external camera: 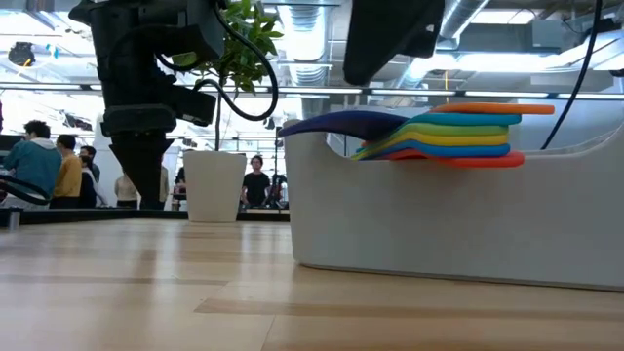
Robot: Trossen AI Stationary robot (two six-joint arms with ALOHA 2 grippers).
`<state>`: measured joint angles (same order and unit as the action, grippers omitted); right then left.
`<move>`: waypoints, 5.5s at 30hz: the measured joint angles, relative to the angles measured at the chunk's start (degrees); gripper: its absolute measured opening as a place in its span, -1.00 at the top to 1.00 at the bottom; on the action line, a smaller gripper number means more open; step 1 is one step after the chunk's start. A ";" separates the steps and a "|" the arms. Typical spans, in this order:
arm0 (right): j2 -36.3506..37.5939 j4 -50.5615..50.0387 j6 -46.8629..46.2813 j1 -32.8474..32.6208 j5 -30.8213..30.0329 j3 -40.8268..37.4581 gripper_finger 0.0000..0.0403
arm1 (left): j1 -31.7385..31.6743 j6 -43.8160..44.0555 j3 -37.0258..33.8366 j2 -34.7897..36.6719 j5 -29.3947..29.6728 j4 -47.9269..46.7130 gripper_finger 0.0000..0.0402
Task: Nest measuring cups in basket
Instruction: Put the stacked measuring cups into the gray bin, then return to Home Position
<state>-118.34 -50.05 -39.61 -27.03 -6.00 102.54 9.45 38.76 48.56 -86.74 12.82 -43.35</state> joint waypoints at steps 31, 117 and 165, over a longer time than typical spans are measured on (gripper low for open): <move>-3.09 3.75 2.29 4.83 0.47 -0.03 0.88 | 0.00 -0.57 0.00 -0.02 -0.06 0.83 0.59; 86.88 66.98 27.50 4.18 -16.82 -92.90 0.85 | 0.00 -0.13 -0.02 -0.02 2.82 3.80 0.59; 114.55 51.82 -30.60 24.42 1.56 -101.74 0.79 | 1.04 -1.72 -2.96 12.57 4.01 6.38 0.59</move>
<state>-3.79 1.77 -70.21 -2.61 -4.44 0.80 10.49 37.04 45.60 -74.17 16.83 -36.98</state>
